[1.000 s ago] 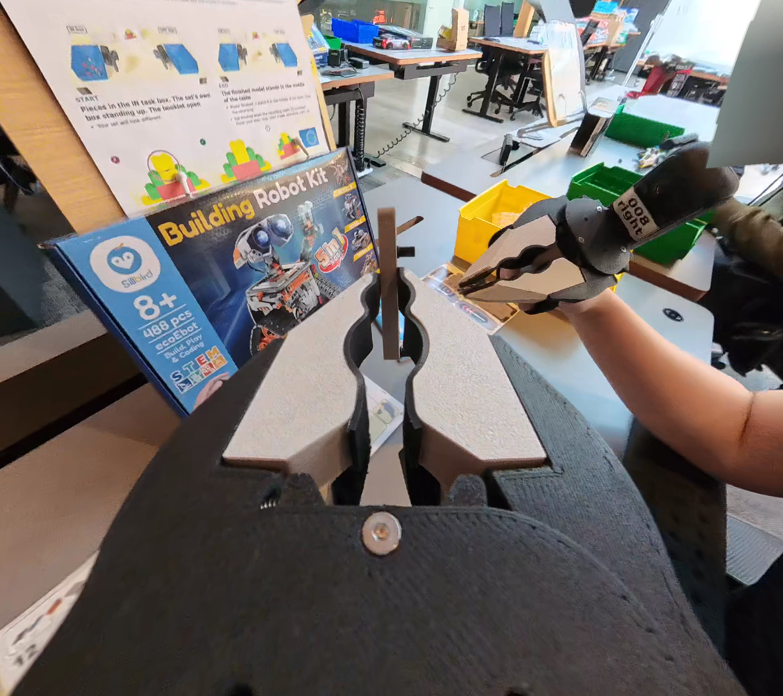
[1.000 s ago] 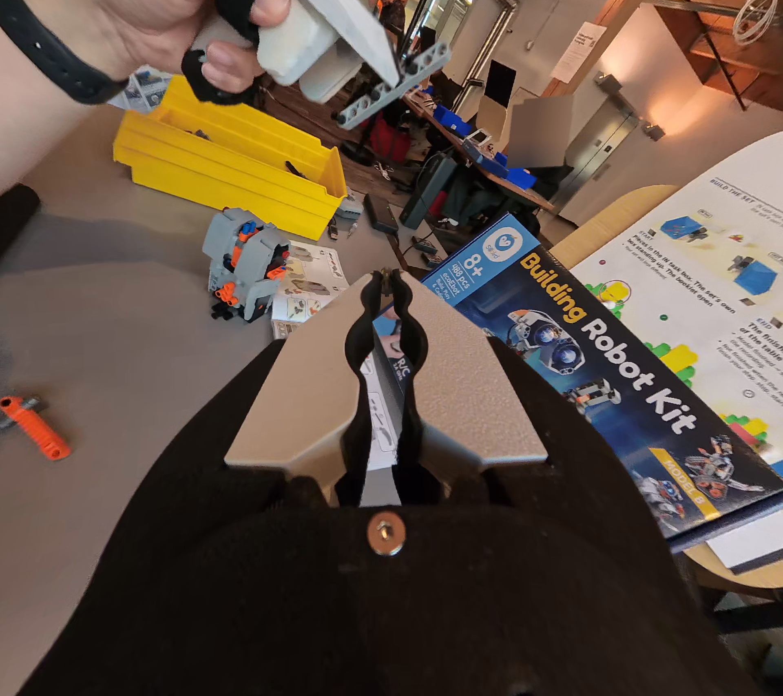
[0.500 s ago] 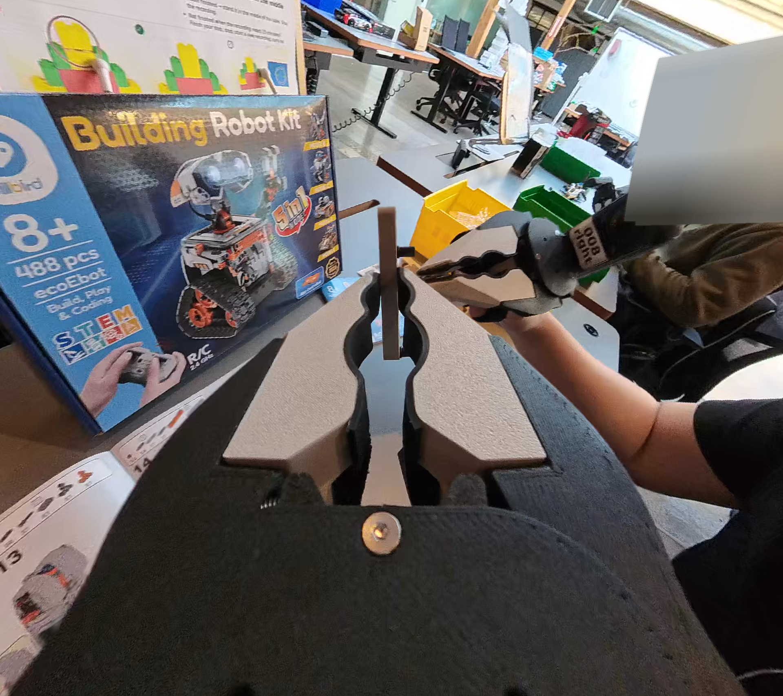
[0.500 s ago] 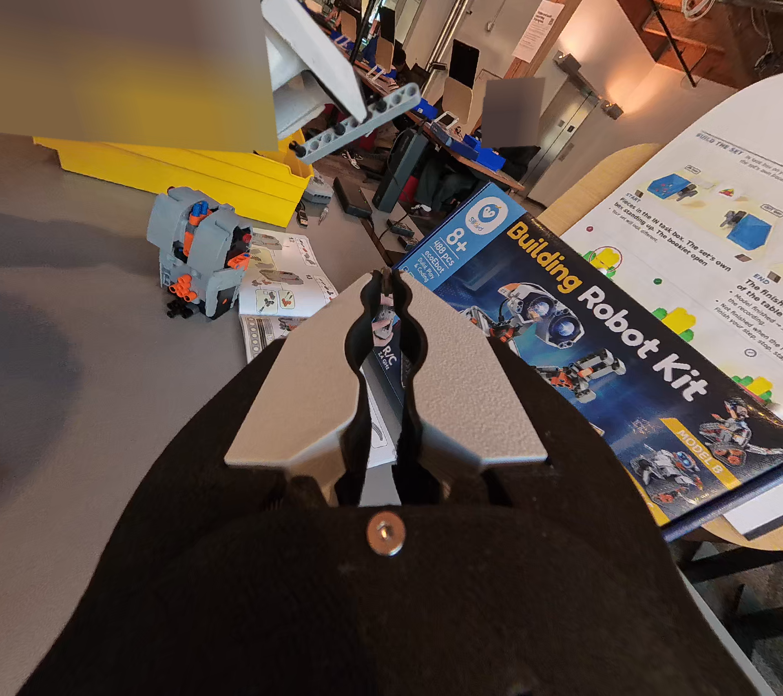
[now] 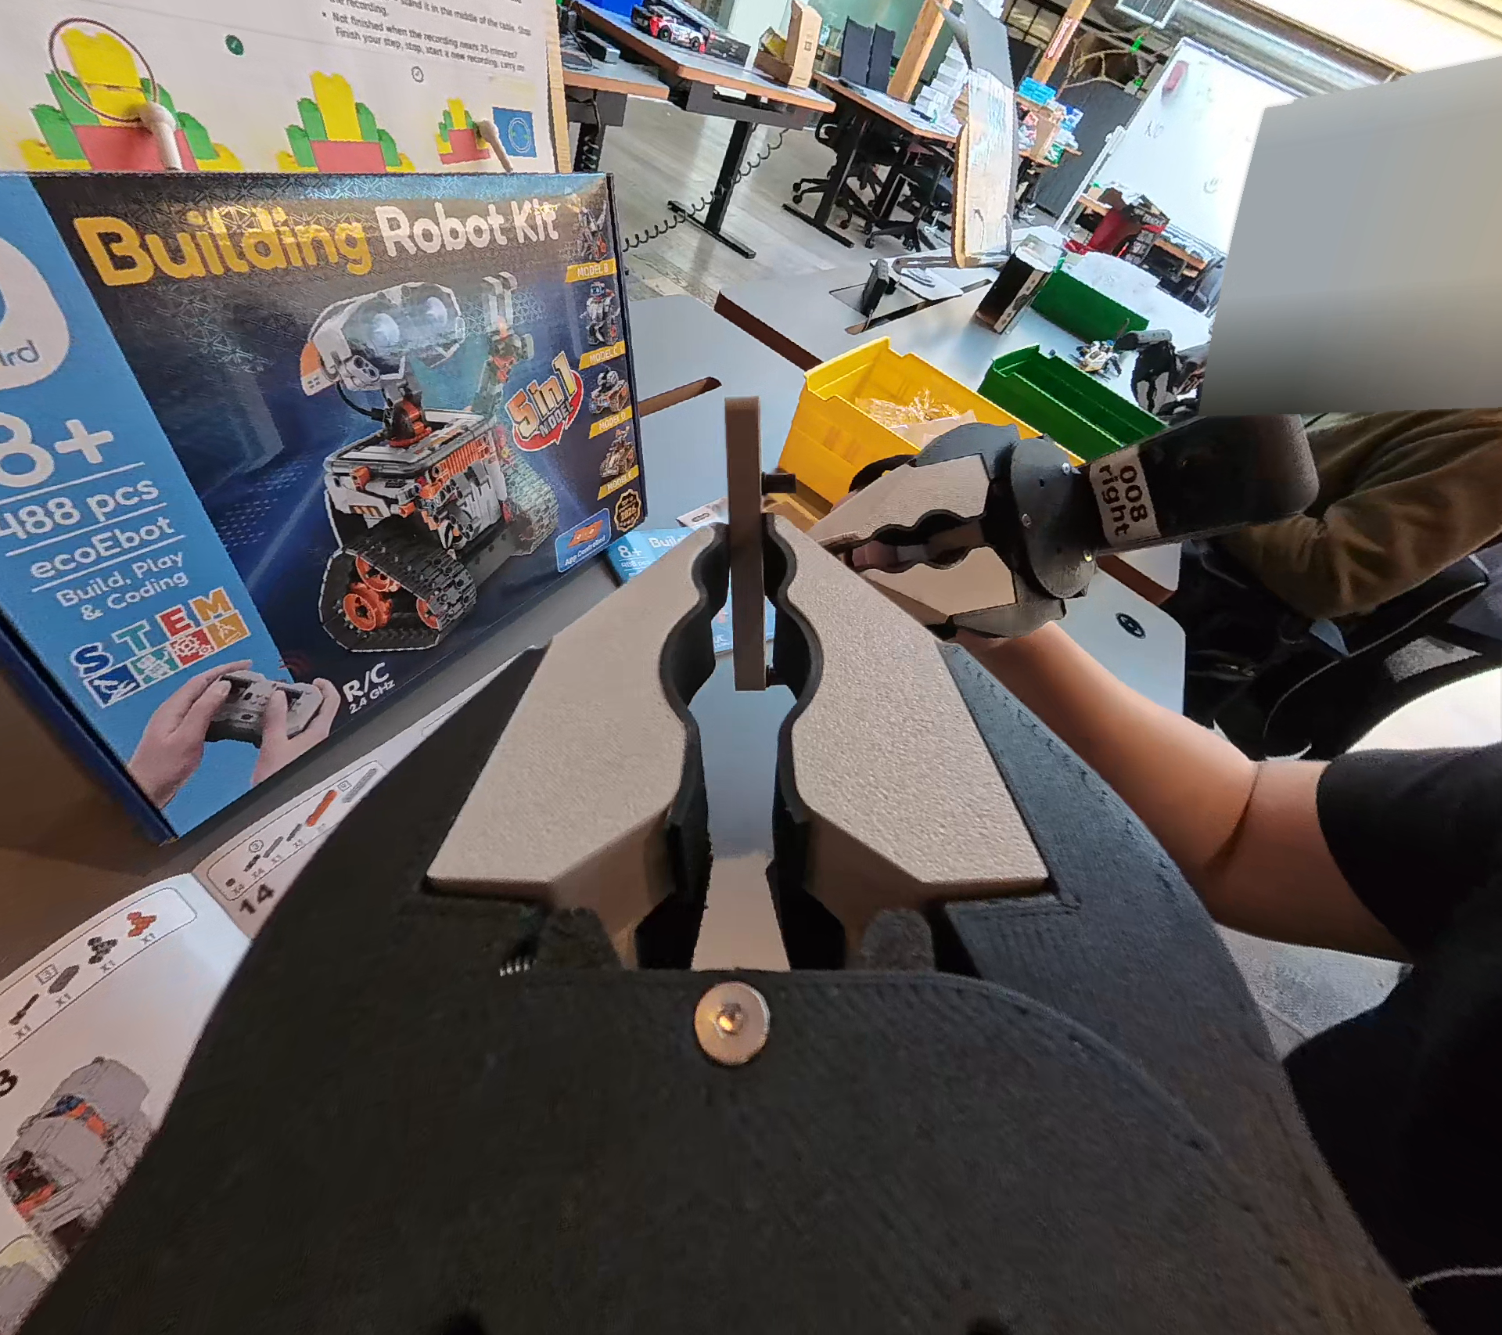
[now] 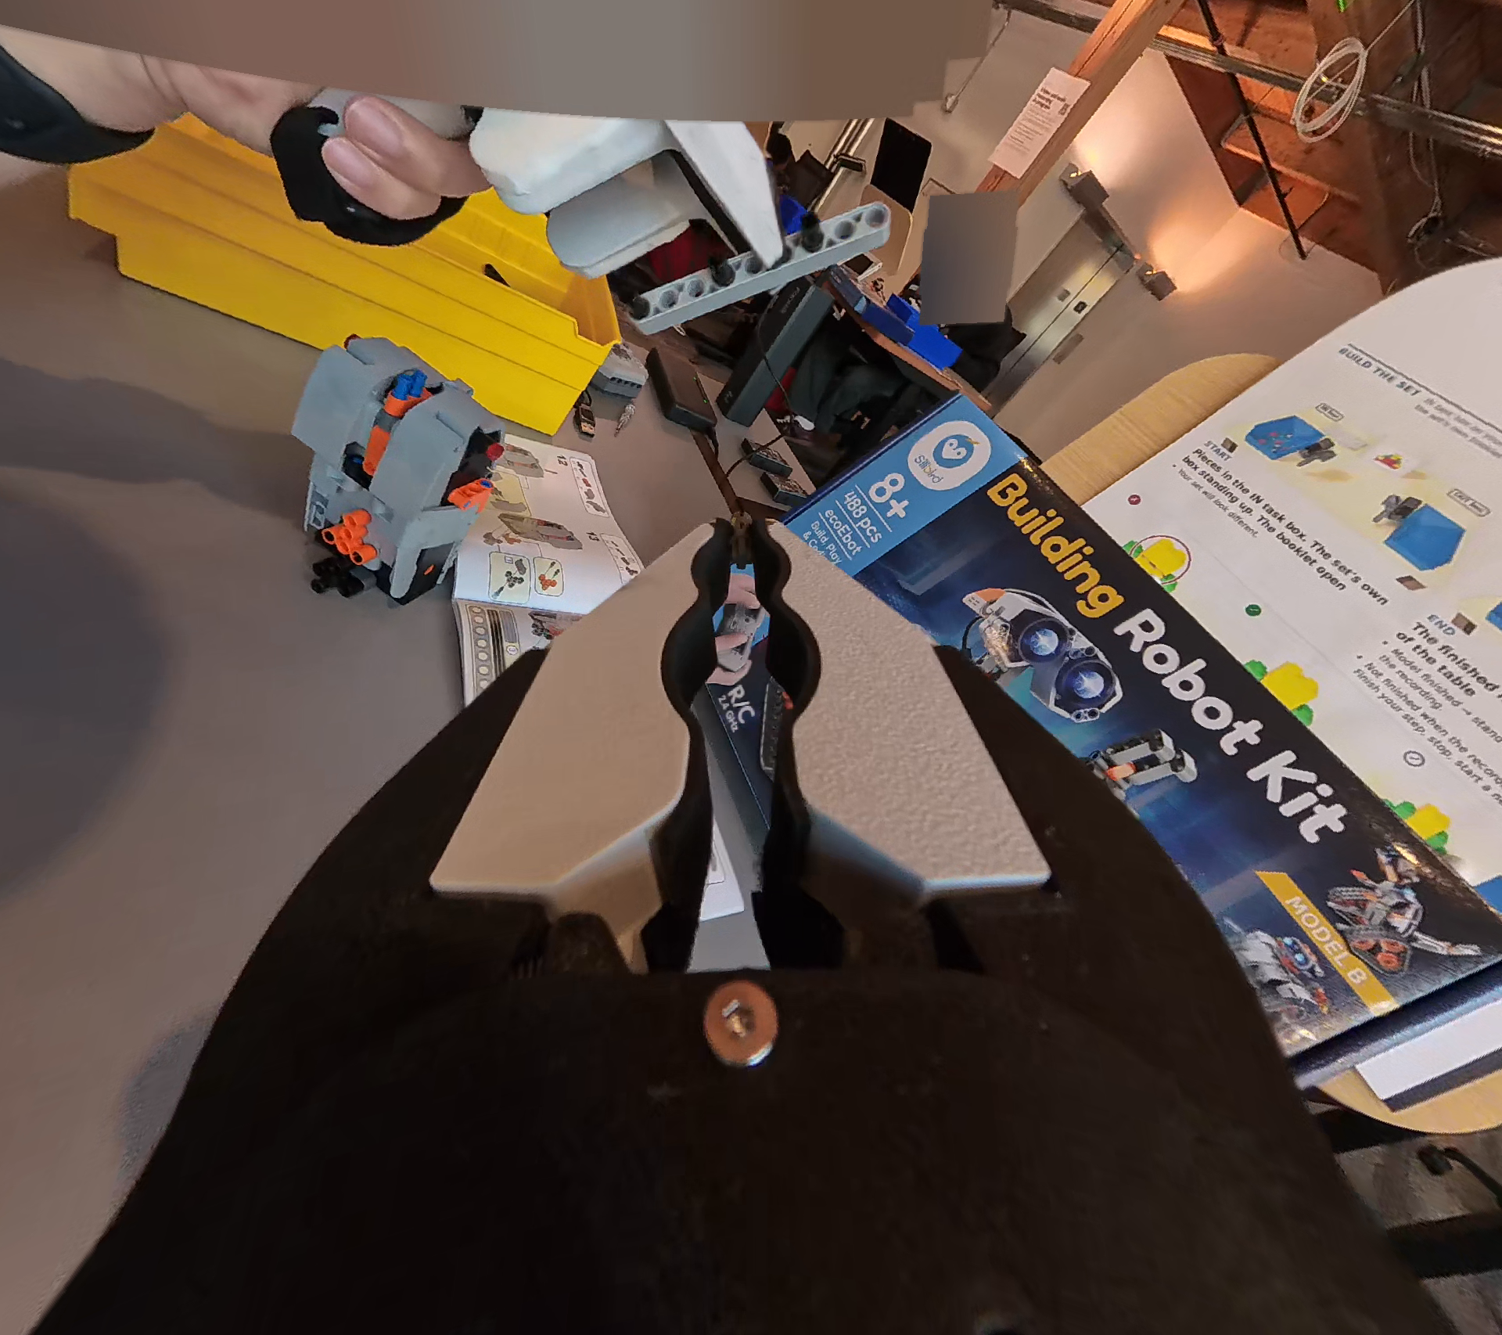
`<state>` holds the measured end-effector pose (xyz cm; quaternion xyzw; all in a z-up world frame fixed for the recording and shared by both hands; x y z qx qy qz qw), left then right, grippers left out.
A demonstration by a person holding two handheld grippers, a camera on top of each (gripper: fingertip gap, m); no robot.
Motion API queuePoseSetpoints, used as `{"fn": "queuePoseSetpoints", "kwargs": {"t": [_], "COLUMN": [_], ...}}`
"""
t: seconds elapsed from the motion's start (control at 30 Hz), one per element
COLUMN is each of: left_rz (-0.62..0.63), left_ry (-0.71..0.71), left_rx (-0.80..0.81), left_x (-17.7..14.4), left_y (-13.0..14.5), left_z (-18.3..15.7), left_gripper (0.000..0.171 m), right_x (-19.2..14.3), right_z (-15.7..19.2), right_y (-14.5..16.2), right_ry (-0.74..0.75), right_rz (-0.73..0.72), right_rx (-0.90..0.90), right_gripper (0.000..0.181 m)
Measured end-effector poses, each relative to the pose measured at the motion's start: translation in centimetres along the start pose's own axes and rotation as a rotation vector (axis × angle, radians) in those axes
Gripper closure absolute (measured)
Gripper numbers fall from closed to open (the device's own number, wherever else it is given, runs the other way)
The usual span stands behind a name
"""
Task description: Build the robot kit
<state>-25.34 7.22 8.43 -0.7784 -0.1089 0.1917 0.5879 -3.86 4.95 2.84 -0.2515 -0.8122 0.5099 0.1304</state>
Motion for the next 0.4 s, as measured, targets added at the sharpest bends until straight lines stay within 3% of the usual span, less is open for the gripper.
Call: {"fn": "queuePoseSetpoints", "kwargs": {"t": [0.4], "left_rz": [-0.008], "left_ry": [-0.053], "left_rx": [0.029], "left_x": [-1.07], "left_y": [-0.53], "left_z": [-0.03], "left_gripper": [0.166], "right_x": [-0.26], "right_z": [0.69], "right_y": [-0.99], "right_ry": [0.028], "right_rz": [0.108], "right_rx": [-0.207], "right_gripper": [0.178]}}
Point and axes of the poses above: each gripper's, where its closed fingertips meet, x out along the fingers, y out of its underside, z = x × y across the jaws, the point moved 10 cm from there along -x, back along the fingers, and after that the axes turned 7 degrees about x, right-handed, at the moved point
